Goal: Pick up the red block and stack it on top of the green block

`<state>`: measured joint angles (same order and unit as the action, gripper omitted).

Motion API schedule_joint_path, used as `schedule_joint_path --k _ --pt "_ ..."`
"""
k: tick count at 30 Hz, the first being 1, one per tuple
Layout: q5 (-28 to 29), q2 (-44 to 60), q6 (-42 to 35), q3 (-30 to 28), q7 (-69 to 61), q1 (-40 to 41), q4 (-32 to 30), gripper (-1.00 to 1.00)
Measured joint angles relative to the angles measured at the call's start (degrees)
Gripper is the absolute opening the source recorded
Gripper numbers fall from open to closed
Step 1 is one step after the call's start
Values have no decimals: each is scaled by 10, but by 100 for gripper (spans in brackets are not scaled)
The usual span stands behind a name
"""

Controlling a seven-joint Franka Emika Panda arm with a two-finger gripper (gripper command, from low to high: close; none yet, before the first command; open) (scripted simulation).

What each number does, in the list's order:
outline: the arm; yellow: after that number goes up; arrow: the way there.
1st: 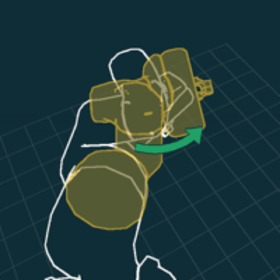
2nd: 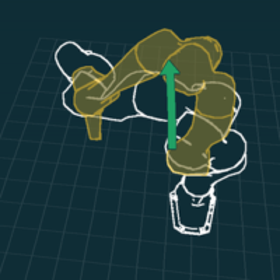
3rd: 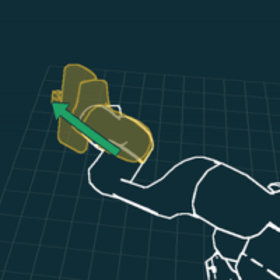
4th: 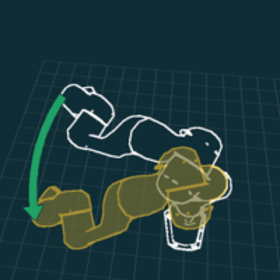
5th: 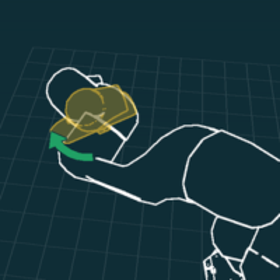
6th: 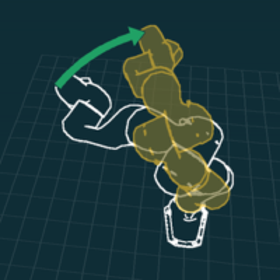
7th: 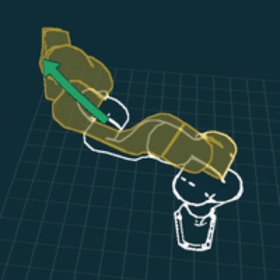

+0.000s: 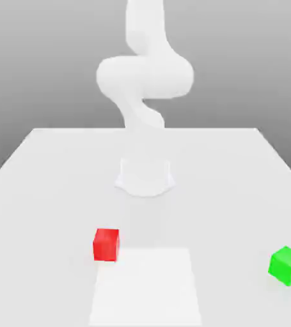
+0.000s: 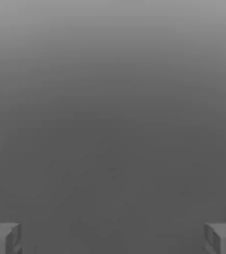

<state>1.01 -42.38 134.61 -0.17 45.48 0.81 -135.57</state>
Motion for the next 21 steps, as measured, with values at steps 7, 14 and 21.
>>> schedule_joint_path --k 7,14,21 --pt "28 117 94 -20 -16 27 -125 0" --pt "39 243 194 -59 -47 52 -259 0" --pt "-34 455 359 -64 -124 68 -316 0"
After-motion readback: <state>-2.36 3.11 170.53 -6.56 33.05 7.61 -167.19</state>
